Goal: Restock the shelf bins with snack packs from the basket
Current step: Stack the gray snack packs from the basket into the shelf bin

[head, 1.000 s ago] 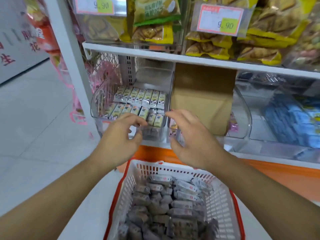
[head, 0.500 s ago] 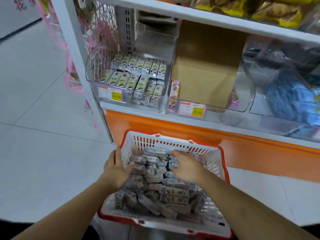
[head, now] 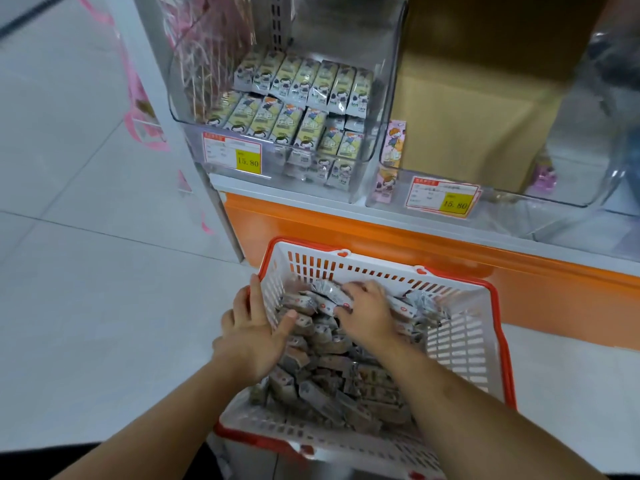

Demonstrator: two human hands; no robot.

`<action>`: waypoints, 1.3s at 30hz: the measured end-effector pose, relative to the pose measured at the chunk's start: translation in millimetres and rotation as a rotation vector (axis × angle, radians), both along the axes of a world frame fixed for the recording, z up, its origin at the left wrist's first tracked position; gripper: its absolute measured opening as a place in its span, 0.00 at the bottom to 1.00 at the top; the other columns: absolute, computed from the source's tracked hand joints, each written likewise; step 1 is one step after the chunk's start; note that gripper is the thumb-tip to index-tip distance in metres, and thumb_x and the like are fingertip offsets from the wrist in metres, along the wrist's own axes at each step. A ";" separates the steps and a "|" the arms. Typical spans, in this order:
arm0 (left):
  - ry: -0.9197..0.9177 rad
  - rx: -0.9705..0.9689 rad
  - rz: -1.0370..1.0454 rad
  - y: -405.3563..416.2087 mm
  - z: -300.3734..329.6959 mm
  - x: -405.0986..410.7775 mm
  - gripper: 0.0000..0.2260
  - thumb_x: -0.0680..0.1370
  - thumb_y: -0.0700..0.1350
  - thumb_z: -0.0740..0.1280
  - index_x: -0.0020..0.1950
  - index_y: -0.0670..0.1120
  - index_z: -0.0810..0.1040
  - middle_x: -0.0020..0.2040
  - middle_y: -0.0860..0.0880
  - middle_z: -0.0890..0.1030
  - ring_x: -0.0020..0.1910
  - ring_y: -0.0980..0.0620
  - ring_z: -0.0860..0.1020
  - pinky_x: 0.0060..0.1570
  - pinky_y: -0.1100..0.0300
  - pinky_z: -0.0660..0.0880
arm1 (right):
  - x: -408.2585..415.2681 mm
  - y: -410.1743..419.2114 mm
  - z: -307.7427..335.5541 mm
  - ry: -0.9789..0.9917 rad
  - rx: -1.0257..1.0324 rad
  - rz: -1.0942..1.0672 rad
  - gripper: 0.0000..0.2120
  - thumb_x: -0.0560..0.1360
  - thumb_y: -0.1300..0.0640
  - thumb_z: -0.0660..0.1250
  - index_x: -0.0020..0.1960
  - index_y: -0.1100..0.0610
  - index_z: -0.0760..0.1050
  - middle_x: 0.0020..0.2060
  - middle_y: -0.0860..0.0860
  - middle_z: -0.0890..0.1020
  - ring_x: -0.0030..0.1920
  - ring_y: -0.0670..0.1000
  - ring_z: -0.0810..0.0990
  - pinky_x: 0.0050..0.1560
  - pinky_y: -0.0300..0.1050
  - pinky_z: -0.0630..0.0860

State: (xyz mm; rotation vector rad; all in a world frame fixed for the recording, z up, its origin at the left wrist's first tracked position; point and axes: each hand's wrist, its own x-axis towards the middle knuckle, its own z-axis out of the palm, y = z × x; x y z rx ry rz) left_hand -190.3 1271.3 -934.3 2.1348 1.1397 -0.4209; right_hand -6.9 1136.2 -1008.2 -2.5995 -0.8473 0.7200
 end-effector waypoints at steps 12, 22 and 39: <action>0.108 -0.031 0.034 2.5 24.8 4.3 0.41 0.79 0.73 0.51 0.81 0.58 0.31 0.84 0.49 0.39 0.82 0.36 0.45 0.77 0.32 0.50 | -11.9 -19.2 76.1 0.225 0.143 -0.027 0.17 0.75 0.55 0.78 0.59 0.43 0.76 0.54 0.41 0.78 0.56 0.44 0.78 0.59 0.43 0.77; -0.376 -0.512 -0.055 10.7 212.4 34.2 0.11 0.80 0.50 0.72 0.58 0.46 0.83 0.52 0.47 0.85 0.46 0.47 0.85 0.42 0.53 0.84 | -5.9 -22.1 265.2 -0.041 0.283 0.411 0.18 0.72 0.57 0.81 0.59 0.46 0.81 0.55 0.43 0.80 0.56 0.45 0.77 0.57 0.41 0.73; -0.786 -0.342 -0.198 -3.9 237.4 41.9 0.38 0.73 0.52 0.80 0.74 0.73 0.63 0.58 0.59 0.78 0.52 0.53 0.83 0.58 0.49 0.80 | 1.8 -13.9 314.0 0.554 0.727 -0.180 0.15 0.82 0.55 0.71 0.59 0.68 0.78 0.47 0.68 0.83 0.38 0.58 0.83 0.38 0.52 0.83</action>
